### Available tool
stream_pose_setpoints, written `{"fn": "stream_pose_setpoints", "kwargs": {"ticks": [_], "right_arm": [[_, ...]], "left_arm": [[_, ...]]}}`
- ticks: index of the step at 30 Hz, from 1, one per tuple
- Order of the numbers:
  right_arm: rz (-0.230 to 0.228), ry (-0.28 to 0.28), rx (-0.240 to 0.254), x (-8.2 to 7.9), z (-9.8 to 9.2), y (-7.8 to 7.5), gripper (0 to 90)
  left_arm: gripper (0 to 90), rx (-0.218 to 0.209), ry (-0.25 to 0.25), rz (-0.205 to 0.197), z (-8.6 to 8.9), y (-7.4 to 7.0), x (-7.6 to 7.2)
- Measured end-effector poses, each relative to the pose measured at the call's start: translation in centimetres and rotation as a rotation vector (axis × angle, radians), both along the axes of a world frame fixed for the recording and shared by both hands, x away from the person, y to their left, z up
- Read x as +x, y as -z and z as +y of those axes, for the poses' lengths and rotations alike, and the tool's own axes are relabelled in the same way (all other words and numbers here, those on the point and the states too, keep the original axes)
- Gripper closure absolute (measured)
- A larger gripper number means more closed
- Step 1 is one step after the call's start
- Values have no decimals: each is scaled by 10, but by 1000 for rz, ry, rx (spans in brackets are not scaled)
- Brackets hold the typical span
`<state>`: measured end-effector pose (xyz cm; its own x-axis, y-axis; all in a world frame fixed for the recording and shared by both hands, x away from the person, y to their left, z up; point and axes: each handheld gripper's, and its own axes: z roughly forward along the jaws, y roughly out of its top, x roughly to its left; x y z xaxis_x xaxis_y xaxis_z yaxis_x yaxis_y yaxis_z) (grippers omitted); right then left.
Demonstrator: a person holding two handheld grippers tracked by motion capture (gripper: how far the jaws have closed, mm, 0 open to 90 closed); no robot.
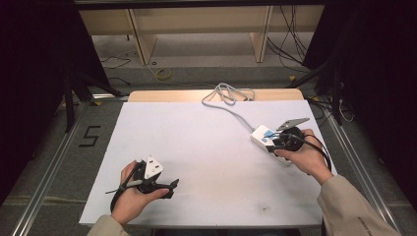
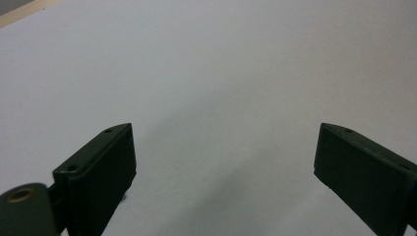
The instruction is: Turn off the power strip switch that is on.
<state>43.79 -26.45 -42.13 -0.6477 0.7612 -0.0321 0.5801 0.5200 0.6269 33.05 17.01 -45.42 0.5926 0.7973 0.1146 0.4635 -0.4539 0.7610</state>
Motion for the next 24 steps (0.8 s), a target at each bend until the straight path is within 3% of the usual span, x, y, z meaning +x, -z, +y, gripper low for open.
{"fn": "stream_pose_setpoints", "kwargs": {"ticks": [17,24], "right_arm": [[-46,-74,68,-33,7,-5,430],[-63,-108,93,-51,5,1,394]], "left_arm": [[83,5,11,4,-2,0,-3],[84,3,10,9,-2,1,-5]]}}
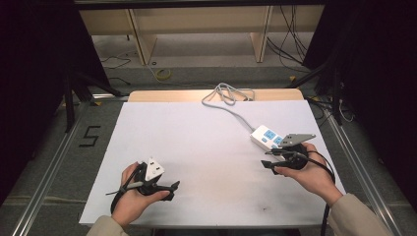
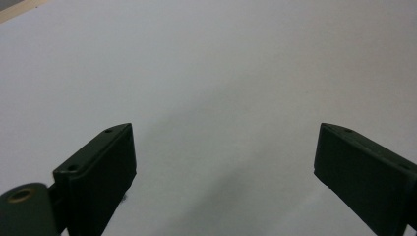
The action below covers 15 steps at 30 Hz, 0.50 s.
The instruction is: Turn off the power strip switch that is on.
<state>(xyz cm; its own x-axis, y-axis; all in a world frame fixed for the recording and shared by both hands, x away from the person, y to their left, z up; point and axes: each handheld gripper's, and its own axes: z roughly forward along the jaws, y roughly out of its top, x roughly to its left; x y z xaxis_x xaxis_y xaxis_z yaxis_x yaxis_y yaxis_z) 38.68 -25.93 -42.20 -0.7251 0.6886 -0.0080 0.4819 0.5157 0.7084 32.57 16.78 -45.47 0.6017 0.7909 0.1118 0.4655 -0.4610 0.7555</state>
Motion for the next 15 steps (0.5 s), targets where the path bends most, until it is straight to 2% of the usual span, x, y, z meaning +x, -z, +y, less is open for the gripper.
{"fn": "stream_pose_setpoints", "kwargs": {"ticks": [7,15], "right_arm": [[-25,-26,58,-18,-5,4,359],[-54,-47,92,-34,-15,10,334]], "left_arm": [[87,-3,5,3,0,0,-3],[89,1,26,6,-1,0,-11]]}}
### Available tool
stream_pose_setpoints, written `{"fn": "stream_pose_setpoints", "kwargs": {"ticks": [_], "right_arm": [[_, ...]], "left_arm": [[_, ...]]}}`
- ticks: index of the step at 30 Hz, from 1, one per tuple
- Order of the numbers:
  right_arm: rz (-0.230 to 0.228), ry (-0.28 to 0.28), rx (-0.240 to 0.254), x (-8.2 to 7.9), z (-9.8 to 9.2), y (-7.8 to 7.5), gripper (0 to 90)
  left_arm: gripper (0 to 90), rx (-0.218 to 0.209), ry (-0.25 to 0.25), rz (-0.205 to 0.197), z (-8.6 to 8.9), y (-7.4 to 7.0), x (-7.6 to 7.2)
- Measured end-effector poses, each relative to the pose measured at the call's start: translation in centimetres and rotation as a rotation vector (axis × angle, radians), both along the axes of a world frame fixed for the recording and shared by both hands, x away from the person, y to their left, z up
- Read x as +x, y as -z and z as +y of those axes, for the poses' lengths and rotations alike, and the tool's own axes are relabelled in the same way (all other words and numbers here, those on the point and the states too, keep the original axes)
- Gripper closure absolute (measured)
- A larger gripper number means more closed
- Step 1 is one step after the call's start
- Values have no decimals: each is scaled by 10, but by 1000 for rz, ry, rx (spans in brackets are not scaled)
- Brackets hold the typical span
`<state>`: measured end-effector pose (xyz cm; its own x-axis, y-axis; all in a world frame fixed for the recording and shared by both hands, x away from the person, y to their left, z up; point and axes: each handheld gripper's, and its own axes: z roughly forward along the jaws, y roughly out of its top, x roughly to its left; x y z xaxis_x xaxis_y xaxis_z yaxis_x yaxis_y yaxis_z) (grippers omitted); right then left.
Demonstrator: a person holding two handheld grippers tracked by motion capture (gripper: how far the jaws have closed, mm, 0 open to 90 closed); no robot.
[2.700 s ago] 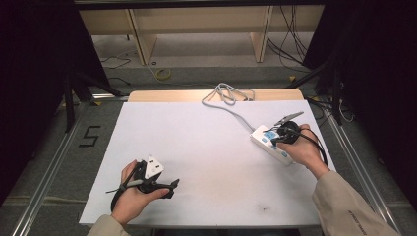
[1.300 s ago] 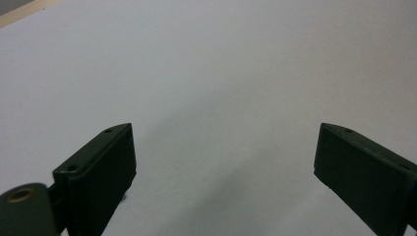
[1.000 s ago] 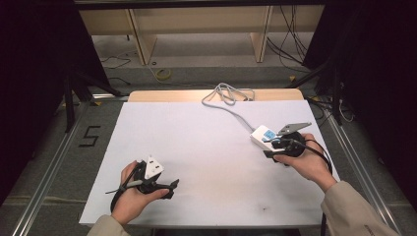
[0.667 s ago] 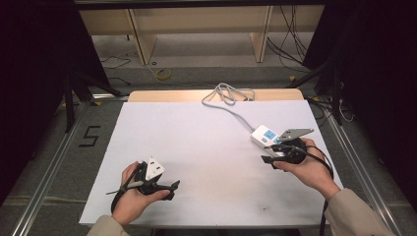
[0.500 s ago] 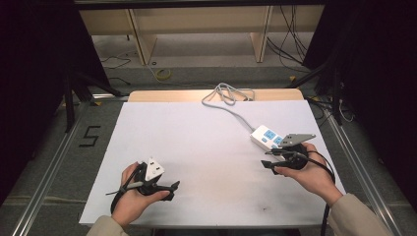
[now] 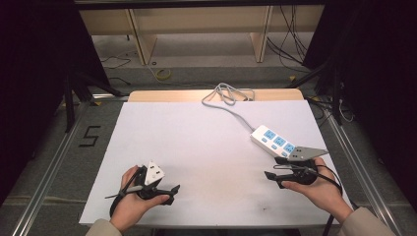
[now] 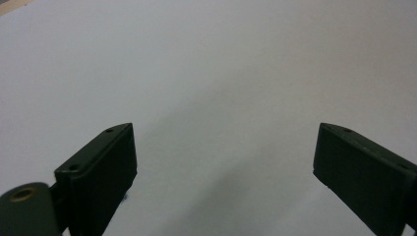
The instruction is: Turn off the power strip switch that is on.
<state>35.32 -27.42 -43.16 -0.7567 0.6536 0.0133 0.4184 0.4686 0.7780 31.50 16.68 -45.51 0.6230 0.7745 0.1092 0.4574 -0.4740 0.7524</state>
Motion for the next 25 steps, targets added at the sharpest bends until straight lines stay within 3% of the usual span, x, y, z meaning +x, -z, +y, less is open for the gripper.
{"fn": "stream_pose_setpoints", "kwargs": {"ticks": [15,25], "right_arm": [[-25,-27,50,-31,-17,7,316],[-30,-23,68,-32,-16,8,307]], "left_arm": [[93,14,16,-2,0,1,-6],[95,14,26,-5,-2,1,-4]]}}
